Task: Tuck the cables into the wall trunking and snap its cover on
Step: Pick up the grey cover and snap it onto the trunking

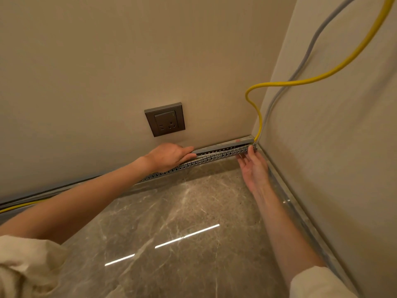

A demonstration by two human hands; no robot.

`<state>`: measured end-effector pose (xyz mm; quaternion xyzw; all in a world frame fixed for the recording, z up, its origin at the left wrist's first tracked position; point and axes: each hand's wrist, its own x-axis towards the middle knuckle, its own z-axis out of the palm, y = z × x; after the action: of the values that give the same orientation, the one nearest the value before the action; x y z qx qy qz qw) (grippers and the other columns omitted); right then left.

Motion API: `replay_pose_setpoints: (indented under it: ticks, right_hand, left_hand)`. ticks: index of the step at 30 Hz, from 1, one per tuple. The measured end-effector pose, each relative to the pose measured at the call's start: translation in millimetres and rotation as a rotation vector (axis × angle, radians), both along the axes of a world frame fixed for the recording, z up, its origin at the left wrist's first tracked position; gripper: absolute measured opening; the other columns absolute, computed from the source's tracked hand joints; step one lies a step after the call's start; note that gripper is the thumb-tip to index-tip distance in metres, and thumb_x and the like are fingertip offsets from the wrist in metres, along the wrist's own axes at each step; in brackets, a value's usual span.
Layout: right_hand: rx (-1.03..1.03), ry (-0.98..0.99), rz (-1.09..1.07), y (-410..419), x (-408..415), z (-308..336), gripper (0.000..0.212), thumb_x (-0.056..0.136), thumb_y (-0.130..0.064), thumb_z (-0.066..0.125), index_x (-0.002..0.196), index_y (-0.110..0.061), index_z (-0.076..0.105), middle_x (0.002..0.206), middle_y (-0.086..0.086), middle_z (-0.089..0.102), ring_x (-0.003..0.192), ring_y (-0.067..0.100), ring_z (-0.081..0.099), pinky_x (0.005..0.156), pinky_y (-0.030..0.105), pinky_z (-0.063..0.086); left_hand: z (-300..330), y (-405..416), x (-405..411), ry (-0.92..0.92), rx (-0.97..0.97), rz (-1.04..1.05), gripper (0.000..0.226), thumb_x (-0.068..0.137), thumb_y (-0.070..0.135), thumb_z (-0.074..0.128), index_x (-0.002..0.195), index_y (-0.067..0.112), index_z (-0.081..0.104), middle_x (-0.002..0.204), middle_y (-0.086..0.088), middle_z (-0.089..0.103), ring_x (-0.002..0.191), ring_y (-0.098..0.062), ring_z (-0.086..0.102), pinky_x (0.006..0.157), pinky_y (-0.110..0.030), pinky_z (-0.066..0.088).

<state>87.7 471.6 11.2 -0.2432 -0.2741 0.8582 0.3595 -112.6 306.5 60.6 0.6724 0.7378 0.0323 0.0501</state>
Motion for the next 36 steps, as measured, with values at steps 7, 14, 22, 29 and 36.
replay_pose_setpoints:
  ticks: [7, 14, 22, 29, 36]
  right_hand:
    - [-0.015, 0.103, 0.001, -0.1, -8.8, 7.3, 0.016, 0.098, -0.007, 0.042, 0.105, -0.005, 0.056, 0.097, 0.015, 0.073, 0.100, 0.023, 0.068, 0.095, 0.034, 0.052]
    - [-0.006, 0.138, 0.002, -1.9, -7.0, 6.7, 0.014, 0.098, -0.009, 0.043, 0.105, -0.008, 0.055, 0.096, 0.011, 0.074, 0.097, 0.021, 0.069, 0.089, 0.030, 0.056]
    - [-0.118, 0.221, -0.050, -0.8, -15.6, 7.6, 0.027, 0.091, -0.033, 0.054, 0.105, -0.009, 0.059, 0.093, 0.008, 0.067, 0.089, 0.019, 0.068, 0.080, 0.029, 0.057]
    - [-0.397, 0.301, -0.208, 7.4, -34.0, 23.3, 0.076, 0.078, -0.080, 0.027, 0.062, -0.012, 0.056, 0.056, 0.004, 0.057, 0.052, 0.020, 0.054, 0.061, 0.026, 0.048]
    - [-0.495, 0.243, -0.239, 10.4, -48.6, 37.2, 0.064, 0.088, -0.067, 0.012, 0.054, -0.017, 0.034, 0.042, 0.000, 0.035, 0.036, 0.016, 0.032, 0.039, 0.016, 0.026]
  left_hand:
    - [2.8, -2.4, 4.0, -0.005, -0.018, 0.038, 0.041, 0.098, 0.045, 0.023, 0.091, 0.013, 0.047, 0.075, -0.016, 0.061, 0.065, -0.034, 0.055, 0.057, -0.037, 0.039]
    - [-1.5, 0.6, 20.3, -0.075, 0.018, 0.130, 0.040, 0.094, 0.053, 0.034, 0.097, 0.016, 0.049, 0.087, -0.017, 0.067, 0.075, -0.034, 0.060, 0.058, -0.033, 0.036]
    - [-0.5, 4.2, 27.6, -0.161, 0.085, 0.220, 0.038, 0.097, 0.048, 0.029, 0.106, 0.022, 0.055, 0.092, -0.011, 0.067, 0.083, -0.031, 0.060, 0.064, -0.039, 0.044]
    - [7.0, 6.0, 28.0, -0.260, 0.048, 0.229, 0.034, 0.098, 0.046, 0.031, 0.081, 0.024, 0.050, 0.068, 0.001, 0.056, 0.070, -0.023, 0.055, 0.060, -0.036, 0.039]
    - [9.0, 2.6, 28.8, -0.255, 0.018, 0.200, 0.034, 0.097, 0.045, 0.033, 0.093, 0.020, 0.055, 0.071, -0.003, 0.061, 0.072, -0.026, 0.058, 0.061, -0.035, 0.040]
